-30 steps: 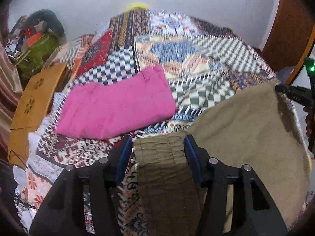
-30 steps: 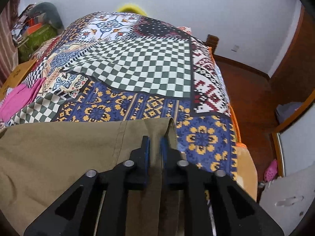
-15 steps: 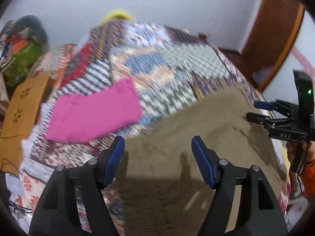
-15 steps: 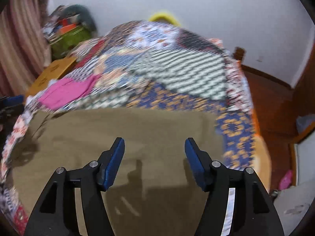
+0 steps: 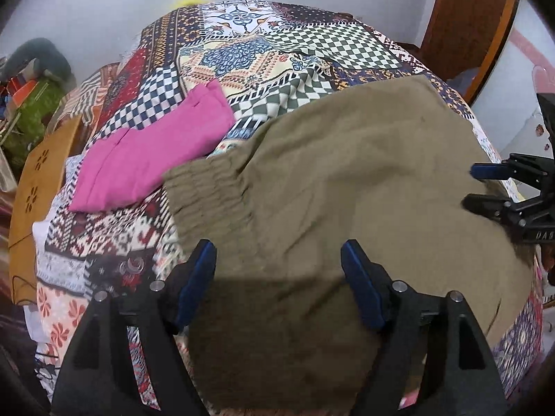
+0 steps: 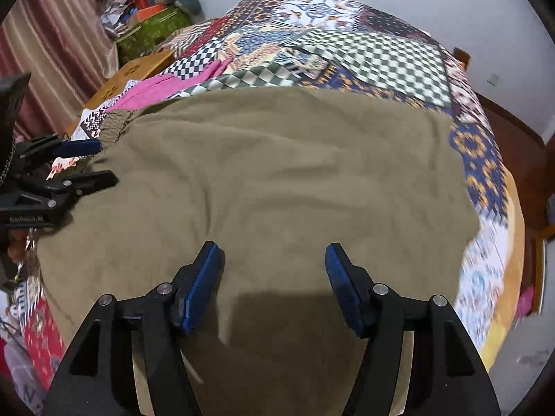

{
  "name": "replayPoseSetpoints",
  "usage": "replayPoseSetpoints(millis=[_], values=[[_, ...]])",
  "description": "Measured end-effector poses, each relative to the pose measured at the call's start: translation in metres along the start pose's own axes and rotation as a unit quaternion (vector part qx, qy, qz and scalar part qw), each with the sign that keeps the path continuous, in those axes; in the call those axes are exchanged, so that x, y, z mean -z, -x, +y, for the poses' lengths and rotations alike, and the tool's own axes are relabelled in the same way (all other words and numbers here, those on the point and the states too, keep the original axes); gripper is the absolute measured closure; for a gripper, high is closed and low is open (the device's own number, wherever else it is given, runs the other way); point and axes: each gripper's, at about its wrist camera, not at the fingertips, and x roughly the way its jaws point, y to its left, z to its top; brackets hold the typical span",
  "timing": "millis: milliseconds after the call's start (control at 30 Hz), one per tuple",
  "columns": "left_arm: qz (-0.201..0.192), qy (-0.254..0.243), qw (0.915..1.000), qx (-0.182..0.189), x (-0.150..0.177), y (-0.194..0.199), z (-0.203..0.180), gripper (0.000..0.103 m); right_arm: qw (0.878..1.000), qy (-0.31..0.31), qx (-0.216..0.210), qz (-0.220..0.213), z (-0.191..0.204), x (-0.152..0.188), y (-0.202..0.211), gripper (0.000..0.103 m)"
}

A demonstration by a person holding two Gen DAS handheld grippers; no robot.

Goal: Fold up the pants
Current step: 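Straighten the folded pants with both open tools and withdraw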

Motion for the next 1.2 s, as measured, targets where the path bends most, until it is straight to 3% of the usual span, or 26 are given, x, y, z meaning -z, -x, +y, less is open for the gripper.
replayPoseSetpoints(millis=[333, 533, 667, 867, 1033, 1200], values=[[-0.026, 0.032, 0.9991, 0.006, 0.038, 0.034, 0.02, 0.024, 0.998, -0.056, 0.016, -0.008, -0.013, 0.06, 0.029, 0.043], [-0.044, 0.037, 0.9983, 0.001, 0.047, 0.059, 0.017, 0.024, 0.997, -0.068, 0.037, 0.0, -0.02, 0.076, 0.045, 0.043], [-0.06, 0.037, 0.9975, -0.01, 0.049, 0.078, 0.016, 0.024, 0.997, -0.066, 0.045, -0.009, -0.016, 0.075, 0.056, 0.043], [-0.068, 0.101, 0.9923, 0.024, 0.054, 0.095, 0.027, 0.024, 0.996, -0.05, 0.04, -0.056, 0.003, 0.058, 0.074, 0.043], [-0.047, 0.132, 0.9888, 0.052, 0.064, 0.086, 0.023, 0.024, 0.995, -0.041, 0.021, -0.088, 0.025, 0.042, 0.075, 0.043], [-0.018, 0.14, 0.9873, 0.074, 0.076, 0.071, 0.015, 0.024, 0.995, -0.017, 0.005, -0.094, 0.049, 0.028, 0.063, 0.043]])
